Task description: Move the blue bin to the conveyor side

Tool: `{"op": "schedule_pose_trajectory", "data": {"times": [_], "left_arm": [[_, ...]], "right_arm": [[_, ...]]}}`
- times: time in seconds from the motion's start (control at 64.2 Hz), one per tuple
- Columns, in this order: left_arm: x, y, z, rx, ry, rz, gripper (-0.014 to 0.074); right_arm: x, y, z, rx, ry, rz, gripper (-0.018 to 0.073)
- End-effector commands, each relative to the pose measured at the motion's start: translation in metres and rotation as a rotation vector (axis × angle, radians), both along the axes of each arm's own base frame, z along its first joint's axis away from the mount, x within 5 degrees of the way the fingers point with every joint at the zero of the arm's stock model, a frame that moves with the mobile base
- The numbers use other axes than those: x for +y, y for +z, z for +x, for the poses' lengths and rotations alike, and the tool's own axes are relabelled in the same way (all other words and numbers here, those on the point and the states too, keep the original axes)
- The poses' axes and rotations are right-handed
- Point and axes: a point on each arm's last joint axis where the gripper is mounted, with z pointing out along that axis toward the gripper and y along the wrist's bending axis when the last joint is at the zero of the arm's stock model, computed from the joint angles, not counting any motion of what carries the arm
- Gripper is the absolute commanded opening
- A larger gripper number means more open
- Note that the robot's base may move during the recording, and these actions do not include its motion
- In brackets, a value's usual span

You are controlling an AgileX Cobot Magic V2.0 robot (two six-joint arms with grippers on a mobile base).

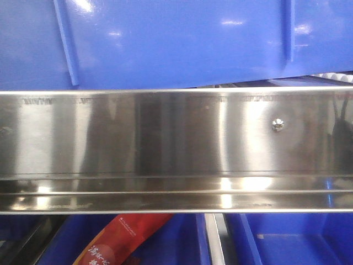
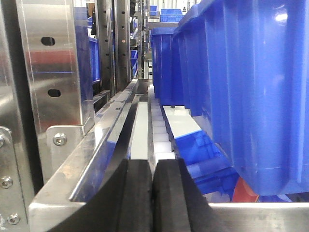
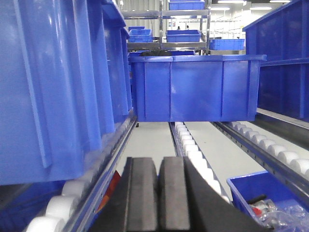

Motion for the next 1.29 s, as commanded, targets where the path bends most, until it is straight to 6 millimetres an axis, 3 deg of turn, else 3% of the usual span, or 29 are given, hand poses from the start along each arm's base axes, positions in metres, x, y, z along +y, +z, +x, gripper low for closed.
{"op": "schedule_pose_trajectory", "data": {"times": [0.0,0.265,0.483,0.638,0.794,1.09,1.277], "left_arm": [[0.0,0.003,0.0,-0.027,-0.004,-0.013,-0.0009],[0.0,0.015,-0.002,-0.164,-0.003,-0.014,-0.0009],[-0.001,0.082,-0.022,-0.257,-0.006,-0.012,-0.0009],[-0.001,0.12,-0.035,-0.16,-0.009,-0.013,-0.0009],[-0.001,0.153,-0.032,0.001,-0.011,-0.015,-0.0009],[-0.002,0.209,0.002,0.33,-0.019,-0.021,-0.0009],[-0.003,0.224,0.018,0.297,-0.032,-0.037,-0.0009]], "right_arm": [[0.0,0.005,-0.001,-0.057,-0.003,-0.006,-0.0069],[-0.002,0.03,-0.007,-0.226,0.004,0.089,-0.0069],[-0.001,0.102,-0.034,-0.253,0.013,0.037,-0.0069],[-0.002,0.143,-0.042,-0.154,-0.005,-0.018,-0.0069],[-0.002,0.177,-0.026,0.021,-0.006,-0.026,-0.0069],[0.0,0.229,0.022,0.451,-0.007,-0.043,-0.0069],[0.002,0.247,0.048,0.47,0.002,-0.036,-0.0069]]}}
